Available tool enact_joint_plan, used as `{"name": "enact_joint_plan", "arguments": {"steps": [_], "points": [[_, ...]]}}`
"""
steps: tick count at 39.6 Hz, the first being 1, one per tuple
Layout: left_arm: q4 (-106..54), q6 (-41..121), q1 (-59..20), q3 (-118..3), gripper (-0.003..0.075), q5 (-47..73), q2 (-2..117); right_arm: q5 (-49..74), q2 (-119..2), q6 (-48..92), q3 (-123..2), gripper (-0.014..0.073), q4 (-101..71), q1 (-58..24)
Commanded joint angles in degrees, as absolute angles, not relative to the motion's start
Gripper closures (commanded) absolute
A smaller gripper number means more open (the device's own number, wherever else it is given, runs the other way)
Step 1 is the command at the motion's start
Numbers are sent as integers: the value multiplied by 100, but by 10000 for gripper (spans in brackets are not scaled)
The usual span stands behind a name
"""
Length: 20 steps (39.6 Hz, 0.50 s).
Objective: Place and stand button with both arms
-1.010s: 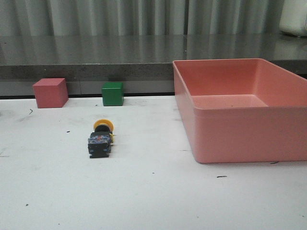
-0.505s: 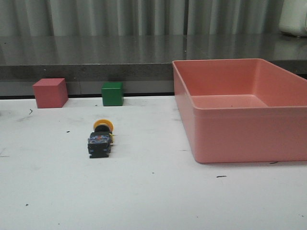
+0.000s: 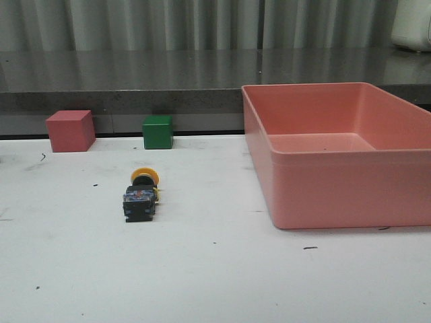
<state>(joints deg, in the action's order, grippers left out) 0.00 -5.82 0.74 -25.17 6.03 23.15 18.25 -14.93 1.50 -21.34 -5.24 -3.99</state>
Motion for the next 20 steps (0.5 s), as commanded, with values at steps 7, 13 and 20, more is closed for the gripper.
{"name": "enact_joint_plan", "arguments": {"steps": [7, 13, 20], "points": [[30, -586, 51, -2719, 102, 94, 2404, 1392, -1447, 207, -2276, 664, -477, -369], [0, -586, 51, -2719, 102, -31, 2604, 1392, -1447, 207, -2276, 664, -477, -369], [-60, -586, -90, -3044, 102, 303, 3433, 1392, -1447, 207, -2276, 664, -477, -369]]}}
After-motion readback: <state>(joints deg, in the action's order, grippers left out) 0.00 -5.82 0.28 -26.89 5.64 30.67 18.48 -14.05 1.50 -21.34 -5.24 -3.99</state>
